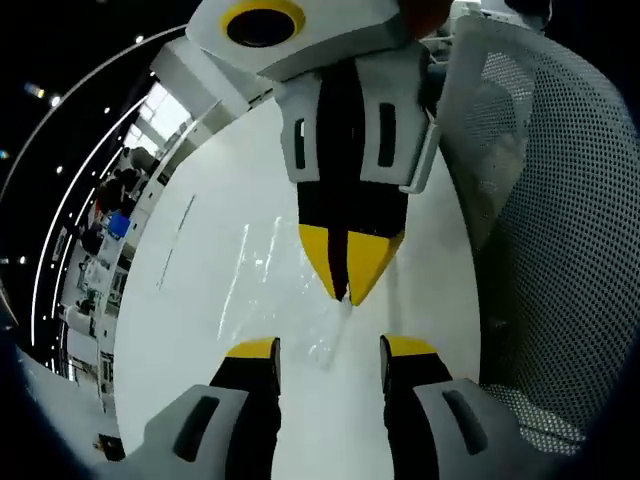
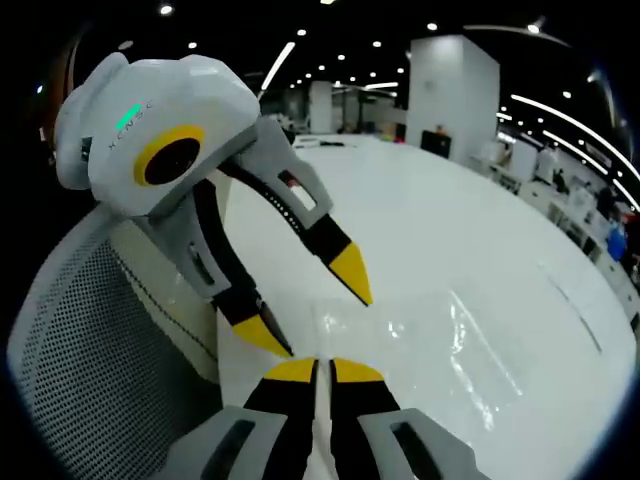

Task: Open the resealable bag by pulling the two sides of the seal apart until the entire bag opening is separated and visibly accessible.

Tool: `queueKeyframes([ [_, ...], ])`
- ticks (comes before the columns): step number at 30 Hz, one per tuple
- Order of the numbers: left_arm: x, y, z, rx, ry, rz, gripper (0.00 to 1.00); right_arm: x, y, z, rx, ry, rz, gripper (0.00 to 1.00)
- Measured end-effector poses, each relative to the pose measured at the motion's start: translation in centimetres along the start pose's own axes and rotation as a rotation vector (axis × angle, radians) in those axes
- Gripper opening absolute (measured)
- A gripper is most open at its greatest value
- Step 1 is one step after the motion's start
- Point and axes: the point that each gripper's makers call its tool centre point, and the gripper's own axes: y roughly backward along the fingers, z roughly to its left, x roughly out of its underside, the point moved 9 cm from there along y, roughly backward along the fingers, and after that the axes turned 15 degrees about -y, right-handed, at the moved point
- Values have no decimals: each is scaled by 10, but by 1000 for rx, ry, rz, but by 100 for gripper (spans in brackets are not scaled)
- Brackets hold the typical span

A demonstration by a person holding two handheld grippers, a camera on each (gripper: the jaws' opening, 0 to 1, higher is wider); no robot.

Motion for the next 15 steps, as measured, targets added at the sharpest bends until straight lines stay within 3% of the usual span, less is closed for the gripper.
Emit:
queueKeyframes([
  [4,-2,-3,-1,24,-5,-15,18,0,-2,2,-10,11,7,0],
  [9,0,-5,0,29,-25,0,17,1,-2,3,-14,14,11,0],
  [15,2,-4,2,36,-27,-2,8,0,-2,3,-9,11,5,0],
])
